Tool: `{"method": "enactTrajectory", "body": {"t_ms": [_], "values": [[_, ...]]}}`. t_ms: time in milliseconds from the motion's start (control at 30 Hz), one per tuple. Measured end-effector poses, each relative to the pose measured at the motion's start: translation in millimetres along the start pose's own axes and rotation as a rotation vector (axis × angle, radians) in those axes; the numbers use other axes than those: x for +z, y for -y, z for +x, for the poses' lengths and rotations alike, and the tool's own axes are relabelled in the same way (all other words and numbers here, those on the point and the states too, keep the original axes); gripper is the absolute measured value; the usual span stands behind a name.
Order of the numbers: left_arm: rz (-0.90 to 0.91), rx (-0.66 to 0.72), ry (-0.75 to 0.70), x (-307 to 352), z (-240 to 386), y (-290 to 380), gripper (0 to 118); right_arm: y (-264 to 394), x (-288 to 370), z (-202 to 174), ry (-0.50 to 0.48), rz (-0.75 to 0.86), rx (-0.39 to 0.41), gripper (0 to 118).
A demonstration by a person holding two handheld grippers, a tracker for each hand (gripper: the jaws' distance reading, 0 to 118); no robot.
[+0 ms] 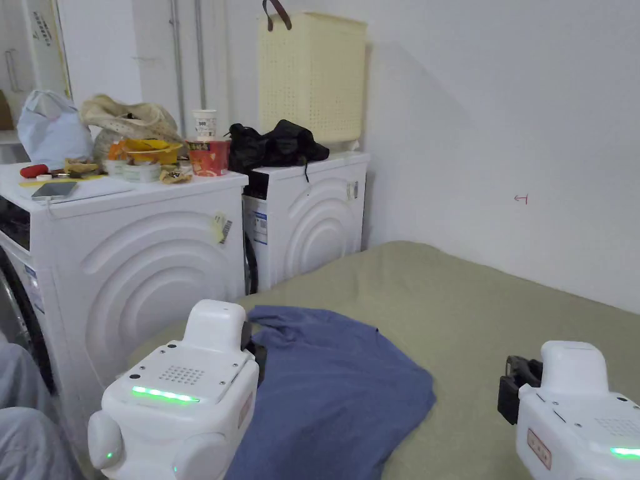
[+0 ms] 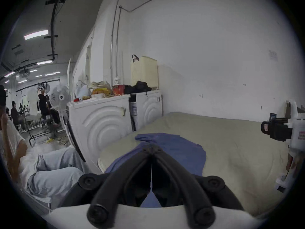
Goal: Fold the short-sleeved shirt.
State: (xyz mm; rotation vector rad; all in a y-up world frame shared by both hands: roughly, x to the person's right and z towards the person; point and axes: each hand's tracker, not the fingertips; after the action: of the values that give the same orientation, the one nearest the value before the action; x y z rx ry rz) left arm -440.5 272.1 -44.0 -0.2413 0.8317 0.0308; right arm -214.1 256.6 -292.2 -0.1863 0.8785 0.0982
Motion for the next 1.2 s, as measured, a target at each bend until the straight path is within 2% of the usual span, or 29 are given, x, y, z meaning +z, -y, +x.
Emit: {"method": "enactTrajectory", "body": {"t_ms": [133, 267, 333, 400, 500, 633, 667, 700, 733, 767, 800, 900, 967, 1000, 1033, 1067, 1100, 1133, 1200], "values": [[-0.157, -0.108, 0.081, -83, 25, -34, 2, -3, -25, 12, 0.023, -0.021, 0.015, 0], [-0.327, -0.199, 0.184, -197, 54, -70, 2, -5, -62, 24, 0.045, -0.039, -0.004, 0], [-0.485, -0.239, 0.243, -253, 72, -77, 2, -2, -84, 29, 0.056, -0.046, -0.007, 0], [-0.643, -0.287, 0.302, -299, 90, -73, 2, 1, -104, 34, 0.056, -0.059, -0.022, 0], [-0.827, -0.246, 0.375, -360, 108, -45, 2, 10, -128, 38, 0.063, -0.076, -0.028, 0], [-1.027, -0.195, 0.344, -407, 122, 10, 5, 24, -149, 45, 0.065, -0.108, -0.039, 0], [-1.055, -0.195, 0.324, -414, 126, 23, 18, 28, -153, 47, 0.063, -0.114, -0.042, 0], [-1.067, -0.213, 0.308, -418, 129, 31, 52, 31, -155, 47, 0.063, -0.120, -0.038, 0], [-1.083, -0.223, 0.301, -421, 133, 41, 105, 34, -157, 49, 0.055, -0.132, -0.027, 0], [-1.099, -0.199, 0.310, -424, 134, 51, 118, 37, -160, 50, 0.048, -0.145, -0.024, 0], [-1.099, -0.157, 0.366, -425, 131, 58, 118, 40, -161, 51, 0.039, -0.147, -0.018, 0], [-1.164, -0.038, 0.402, -435, 131, 73, 104, 47, -160, 53, 0.047, -0.151, -0.014, 0], [-1.179, -0.073, 0.368, -435, 132, 81, 91, 51, -157, 55, 0.050, -0.156, -0.022, 0], [-1.148, -0.137, 0.341, -432, 134, 80, 82, 53, -155, 55, 0.053, -0.159, -0.020, 0], [-1.133, -0.169, 0.333, -431, 136, 76, 66, 54, -153, 56, 0.056, -0.164, -0.018, 0], [-1.135, -0.203, 0.319, -430, 136, 72, 45, 56, -152, 56, 0.062, -0.167, -0.010, 0], [-1.115, -0.216, 0.308, -429, 134, 67, 17, 57, -150, 57, 0.068, -0.168, -0.008, 0], [-1.094, -0.189, 0.306, -427, 130, 61, 10, 58, -147, 58, 0.069, -0.169, -0.011, 0], [-1.069, -0.095, 0.330, -420, 118, 41, 10, 60, -143, 58, 0.074, -0.175, -0.023, 0]]}}
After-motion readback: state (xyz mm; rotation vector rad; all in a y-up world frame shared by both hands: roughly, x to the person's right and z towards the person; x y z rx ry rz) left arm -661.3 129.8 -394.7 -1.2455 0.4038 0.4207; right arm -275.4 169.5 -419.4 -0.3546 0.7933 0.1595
